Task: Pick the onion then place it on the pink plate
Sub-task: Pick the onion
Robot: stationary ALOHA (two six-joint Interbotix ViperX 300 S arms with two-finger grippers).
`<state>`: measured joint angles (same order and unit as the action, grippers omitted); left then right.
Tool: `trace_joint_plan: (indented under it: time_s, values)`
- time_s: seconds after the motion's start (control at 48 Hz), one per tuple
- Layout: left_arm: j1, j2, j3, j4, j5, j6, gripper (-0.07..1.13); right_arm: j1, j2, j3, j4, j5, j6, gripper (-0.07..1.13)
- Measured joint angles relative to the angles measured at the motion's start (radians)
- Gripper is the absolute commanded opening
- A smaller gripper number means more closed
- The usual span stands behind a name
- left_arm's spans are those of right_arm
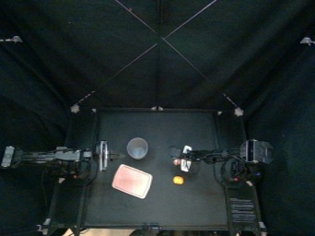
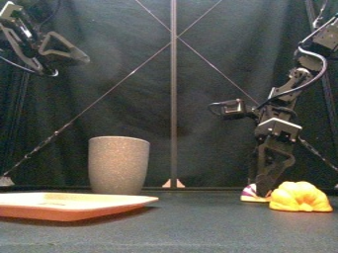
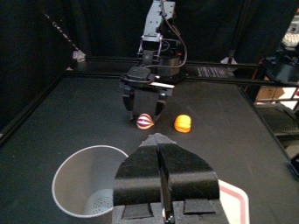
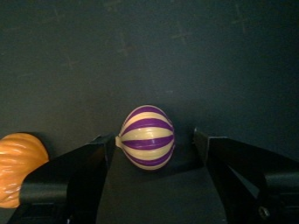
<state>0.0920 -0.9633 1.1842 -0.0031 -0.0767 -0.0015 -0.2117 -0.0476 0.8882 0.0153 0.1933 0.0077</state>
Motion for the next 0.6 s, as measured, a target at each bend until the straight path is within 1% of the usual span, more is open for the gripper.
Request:
trace_joint_plan:
  time_s: [0.375,0.458,0.604]
  values:
    - [0.000,0.000,0.000,0.000,0.000,0.002,0.08,0.000,0.037,-0.006,0.008,-0.003,0.000,1.00]
    - [0.002,0.000,0.003,0.000,0.000,0.002,0.08,0.000,0.037,-0.008,0.009,-0.003,0.000,0.96]
    - [0.005,0.000,0.008,0.000,0.000,0.002,0.08,0.002,0.038,-0.009,0.011,-0.003,0.000,0.80]
